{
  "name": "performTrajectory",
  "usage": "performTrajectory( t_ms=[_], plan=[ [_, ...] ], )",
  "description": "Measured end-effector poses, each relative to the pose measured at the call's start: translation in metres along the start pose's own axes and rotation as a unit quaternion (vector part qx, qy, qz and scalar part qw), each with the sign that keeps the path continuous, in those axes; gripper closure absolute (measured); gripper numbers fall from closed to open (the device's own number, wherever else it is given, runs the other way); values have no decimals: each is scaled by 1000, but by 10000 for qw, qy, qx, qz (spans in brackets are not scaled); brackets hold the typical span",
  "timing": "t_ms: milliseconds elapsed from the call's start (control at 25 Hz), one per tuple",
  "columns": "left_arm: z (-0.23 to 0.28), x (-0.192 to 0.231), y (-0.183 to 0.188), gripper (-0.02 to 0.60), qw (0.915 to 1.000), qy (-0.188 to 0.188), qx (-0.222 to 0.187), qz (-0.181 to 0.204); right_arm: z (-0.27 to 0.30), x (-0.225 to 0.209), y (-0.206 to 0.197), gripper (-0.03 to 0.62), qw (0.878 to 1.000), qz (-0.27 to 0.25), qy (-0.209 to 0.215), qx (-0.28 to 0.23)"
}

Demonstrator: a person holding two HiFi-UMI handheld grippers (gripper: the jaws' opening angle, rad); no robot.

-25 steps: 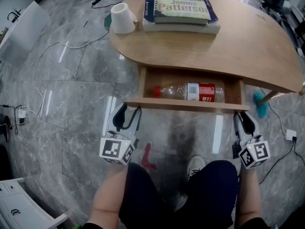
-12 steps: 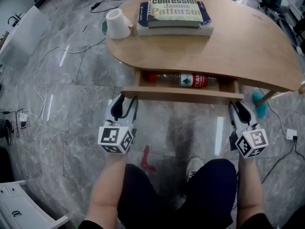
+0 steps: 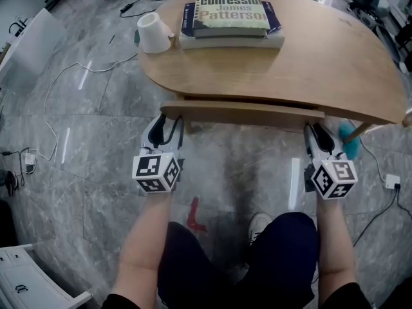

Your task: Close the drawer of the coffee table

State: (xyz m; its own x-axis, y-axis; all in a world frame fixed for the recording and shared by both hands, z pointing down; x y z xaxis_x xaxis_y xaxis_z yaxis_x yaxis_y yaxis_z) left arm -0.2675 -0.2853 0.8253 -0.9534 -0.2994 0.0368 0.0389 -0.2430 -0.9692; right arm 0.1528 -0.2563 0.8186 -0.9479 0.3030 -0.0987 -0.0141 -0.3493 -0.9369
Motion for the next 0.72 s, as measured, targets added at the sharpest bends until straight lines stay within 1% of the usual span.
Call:
performTrajectory(
  t_ms=[240, 480, 720],
  plan=[
    [11, 0, 2, 391, 9997, 189, 34, -161, 11, -1, 3, 487, 9993, 181, -313, 80],
    [22, 0, 6, 393, 9994, 286, 80, -154, 22, -2, 7, 487, 9965, 424, -714, -23],
    [29, 0, 6, 393, 9986, 480, 31, -228, 31, -1, 9, 487, 9949, 440, -903, 1]
  ],
)
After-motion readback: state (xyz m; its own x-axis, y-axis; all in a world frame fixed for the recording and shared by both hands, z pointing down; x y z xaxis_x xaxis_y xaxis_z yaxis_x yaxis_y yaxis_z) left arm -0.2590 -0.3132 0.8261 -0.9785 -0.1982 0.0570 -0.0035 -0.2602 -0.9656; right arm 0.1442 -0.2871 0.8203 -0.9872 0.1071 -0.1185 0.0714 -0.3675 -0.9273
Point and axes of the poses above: the fingertips, and each gripper's own axes: z forward along the fingers, x to its left, y out of its top, the point moved 7 cm from there along -z, backward along the fingers, and after that the axes turned 3 degrees about x, right-handed, at the moved point
